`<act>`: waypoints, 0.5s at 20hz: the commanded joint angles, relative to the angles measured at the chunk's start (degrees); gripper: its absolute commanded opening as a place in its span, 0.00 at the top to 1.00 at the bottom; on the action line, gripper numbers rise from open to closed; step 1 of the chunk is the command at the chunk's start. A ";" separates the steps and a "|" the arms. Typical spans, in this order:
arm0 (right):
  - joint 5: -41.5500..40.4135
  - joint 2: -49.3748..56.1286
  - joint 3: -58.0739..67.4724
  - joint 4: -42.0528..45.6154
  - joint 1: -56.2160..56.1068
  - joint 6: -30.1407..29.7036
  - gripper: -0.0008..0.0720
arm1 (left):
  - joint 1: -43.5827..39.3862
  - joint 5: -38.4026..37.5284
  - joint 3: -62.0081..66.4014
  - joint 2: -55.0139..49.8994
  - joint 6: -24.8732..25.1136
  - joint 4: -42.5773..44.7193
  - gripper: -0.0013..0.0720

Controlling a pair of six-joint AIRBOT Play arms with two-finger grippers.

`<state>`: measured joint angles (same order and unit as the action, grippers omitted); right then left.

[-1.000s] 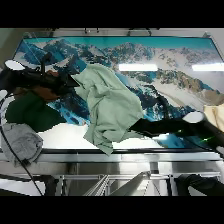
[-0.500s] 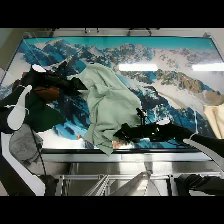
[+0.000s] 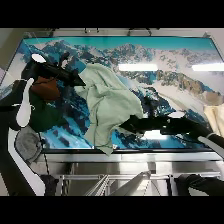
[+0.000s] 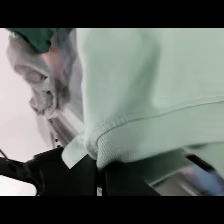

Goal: Fold the shirts.

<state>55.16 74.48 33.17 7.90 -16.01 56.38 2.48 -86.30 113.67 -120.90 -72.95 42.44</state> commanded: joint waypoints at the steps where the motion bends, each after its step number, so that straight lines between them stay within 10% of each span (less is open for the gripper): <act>1: 4.02 -7.41 0.11 18.18 10.54 7.91 0.95 | 0.15 -6.19 -6.56 4.96 0.26 0.02 0.98; 9: 5.09 -8.50 0.26 39.30 39.39 5.07 0.95 | -0.37 -1.46 -29.29 15.54 8.68 0.02 0.98; 10: 5.92 -8.50 0.66 38.58 42.18 5.09 0.76 | 0.09 0.61 -30.34 16.26 8.68 0.02 0.92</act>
<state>60.45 66.28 33.43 42.04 16.95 63.51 1.96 -89.58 88.47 -107.61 -66.67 42.44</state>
